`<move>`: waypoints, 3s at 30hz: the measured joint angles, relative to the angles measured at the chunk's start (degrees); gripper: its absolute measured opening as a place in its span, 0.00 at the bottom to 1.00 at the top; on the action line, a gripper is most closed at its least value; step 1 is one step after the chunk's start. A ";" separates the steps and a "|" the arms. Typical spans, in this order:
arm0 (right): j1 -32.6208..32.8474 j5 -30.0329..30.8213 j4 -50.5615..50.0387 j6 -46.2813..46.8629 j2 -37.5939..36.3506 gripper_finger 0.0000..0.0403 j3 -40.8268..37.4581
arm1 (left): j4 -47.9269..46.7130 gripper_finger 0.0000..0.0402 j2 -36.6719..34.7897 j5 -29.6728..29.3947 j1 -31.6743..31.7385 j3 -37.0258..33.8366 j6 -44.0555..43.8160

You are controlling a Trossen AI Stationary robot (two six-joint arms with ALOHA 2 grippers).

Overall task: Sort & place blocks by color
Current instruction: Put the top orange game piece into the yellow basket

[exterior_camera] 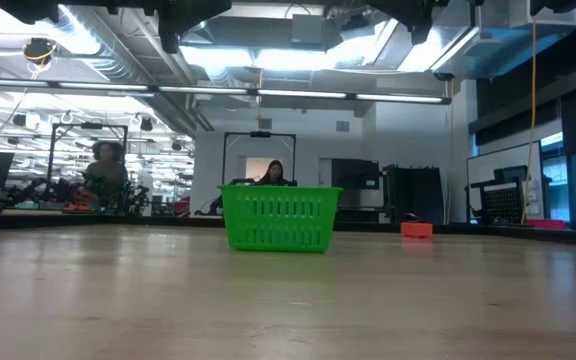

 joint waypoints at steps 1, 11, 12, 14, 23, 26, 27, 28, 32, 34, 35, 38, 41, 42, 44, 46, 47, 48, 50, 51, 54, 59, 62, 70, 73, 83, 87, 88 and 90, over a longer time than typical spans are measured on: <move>0.00 0.02 -0.02 0.02 0.00 0.76 0.00 | 0.00 0.56 0.00 0.02 0.00 0.00 0.02; -6.77 19.05 -31.35 24.45 1.38 0.76 5.74 | 0.02 0.56 0.00 0.02 0.00 0.00 0.00; -8.81 18.04 -38.01 27.76 2.50 0.76 8.03 | 0.02 0.56 0.00 0.02 0.00 0.00 -0.01; -12.97 14.80 -50.72 31.87 5.72 0.76 12.58 | 0.02 0.56 0.00 0.02 0.00 0.00 -0.02; -23.53 14.89 -64.39 31.21 21.77 0.76 15.83 | 0.04 0.56 0.00 0.02 0.00 0.00 -0.13; -25.22 18.65 -62.88 31.76 26.20 0.76 15.11 | 0.04 0.56 0.00 0.02 0.00 0.01 -0.34; -25.61 19.86 -62.82 32.11 27.59 0.76 15.07 | 0.07 0.56 0.00 0.02 0.00 0.02 -0.33; -25.95 20.61 -62.78 33.25 28.80 0.76 15.02 | 0.08 0.56 0.00 0.02 0.00 0.02 -0.34; -27.21 20.98 -60.55 34.78 32.97 0.76 15.01 | 0.09 0.56 0.00 0.02 0.00 0.02 -0.35; -27.72 20.97 -59.50 34.77 34.88 0.76 15.01 | 0.11 0.56 0.00 0.02 0.00 0.02 -0.37; -27.94 20.97 -58.83 34.77 35.76 0.76 15.01 | 0.11 0.56 0.00 0.02 -0.02 0.02 -0.35; -28.56 20.98 -57.95 34.77 38.18 0.76 14.99 | 0.20 0.56 0.00 0.02 0.00 0.02 -0.36; -29.24 20.96 -57.81 34.77 40.09 0.76 14.99 | 0.77 0.56 0.00 0.02 0.00 0.02 -0.35; -29.42 20.81 -57.77 34.88 40.65 0.76 14.99 | 1.02 0.56 0.00 0.02 0.00 0.02 -0.35; -29.81 19.99 -57.46 35.00 41.51 0.76 14.97 | 1.50 0.56 0.00 0.02 0.00 0.02 -0.35; -30.01 19.47 -56.64 35.04 42.22 0.76 14.97 | 1.57 0.56 -0.02 0.02 0.00 0.02 -0.35; -30.01 19.33 -56.09 35.04 42.46 0.76 14.96 | 1.57 0.56 -0.02 0.00 0.00 0.02 -0.35; -30.01 19.17 -55.38 35.00 42.61 0.76 14.95 | 1.66 0.56 -0.01 0.02 0.00 0.02 -0.35; -30.01 18.97 -54.01 34.93 42.73 0.76 14.95 | 1.92 0.56 -0.02 0.00 0.00 0.02 -0.35; -30.01 18.89 -53.65 34.95 42.73 0.76 14.95 | 1.90 0.56 -0.02 0.00 0.00 0.02 -0.35; -30.16 17.91 -52.93 34.97 42.75 0.76 14.95 | 1.90 0.56 -0.02 0.01 0.00 0.02 -0.35; -30.52 17.90 -53.56 37.68 42.77 0.76 14.95 | 1.88 0.56 -0.02 0.00 0.00 0.02 -0.35; -30.56 17.90 -53.21 39.19 42.77 0.76 14.68 | 1.92 0.56 -0.02 0.00 0.00 0.02 -0.35; -30.58 14.84 -49.53 43.76 42.56 0.76 10.18 | 3.02 0.56 -0.02 -0.08 0.00 0.04 -0.35; -30.44 14.85 -47.74 43.76 42.40 0.76 8.78 | 3.02 0.56 -0.02 -0.13 0.00 0.04 -0.35; -30.38 14.08 -48.24 41.69 42.51 0.44 8.63 | 3.04 0.56 -0.02 -0.42 0.00 0.04 -0.39; -30.04 13.60 -48.76 35.71 41.17 0.35 8.54 | 3.04 0.56 -0.02 -0.42 0.00 0.04 -0.41; -29.79 13.44 -49.16 33.91 40.41 0.35 8.41 | 3.03 0.56 -0.02 -0.42 0.00 0.04 -0.40; -29.10 12.59 -51.87 30.20 38.30 0.35 8.08 | 3.02 0.56 -0.02 -0.42 0.00 0.04 -0.42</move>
